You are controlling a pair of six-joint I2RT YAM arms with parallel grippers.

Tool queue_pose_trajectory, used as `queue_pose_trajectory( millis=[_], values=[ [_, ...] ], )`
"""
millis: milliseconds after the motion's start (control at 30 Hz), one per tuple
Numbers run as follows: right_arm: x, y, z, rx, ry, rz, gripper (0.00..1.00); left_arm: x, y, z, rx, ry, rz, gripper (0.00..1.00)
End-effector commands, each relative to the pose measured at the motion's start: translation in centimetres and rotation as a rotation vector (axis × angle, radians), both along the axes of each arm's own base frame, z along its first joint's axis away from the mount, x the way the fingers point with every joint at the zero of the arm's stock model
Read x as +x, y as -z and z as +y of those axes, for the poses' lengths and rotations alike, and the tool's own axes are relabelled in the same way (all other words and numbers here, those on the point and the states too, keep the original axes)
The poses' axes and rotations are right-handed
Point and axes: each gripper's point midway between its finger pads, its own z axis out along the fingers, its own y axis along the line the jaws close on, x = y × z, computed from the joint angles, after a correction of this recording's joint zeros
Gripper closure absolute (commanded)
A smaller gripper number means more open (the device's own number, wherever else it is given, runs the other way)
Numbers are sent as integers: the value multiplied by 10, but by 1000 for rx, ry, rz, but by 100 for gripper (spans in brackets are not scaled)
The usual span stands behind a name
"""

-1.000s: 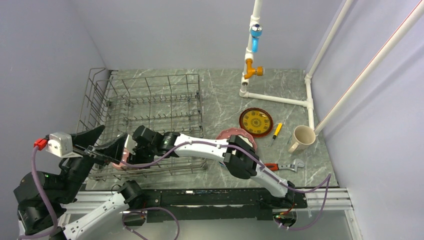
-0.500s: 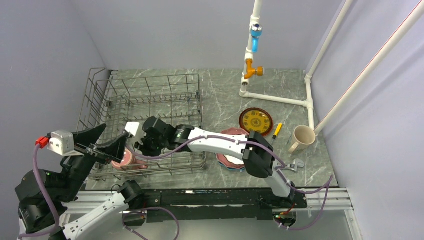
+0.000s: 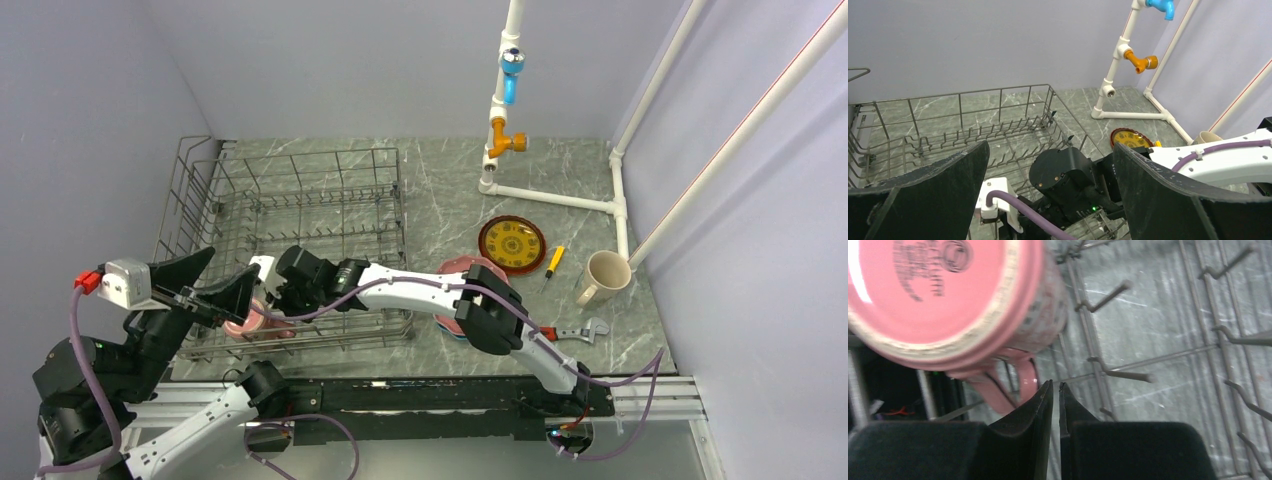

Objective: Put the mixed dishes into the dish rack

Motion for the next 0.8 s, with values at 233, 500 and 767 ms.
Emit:
queue_pose_trajectory(
  millis=[233,500,767],
  values=[
    [-45,-90,13,319,-177,285,89,8,-6,-20,9,41,13,1],
    [-2,-99,-10,322,0,212,88,8,-10,-24,-5,57,22,1],
    [47,-146,-82,374,247,39,78,12,-10,-30,4,62,38,1]
  ],
)
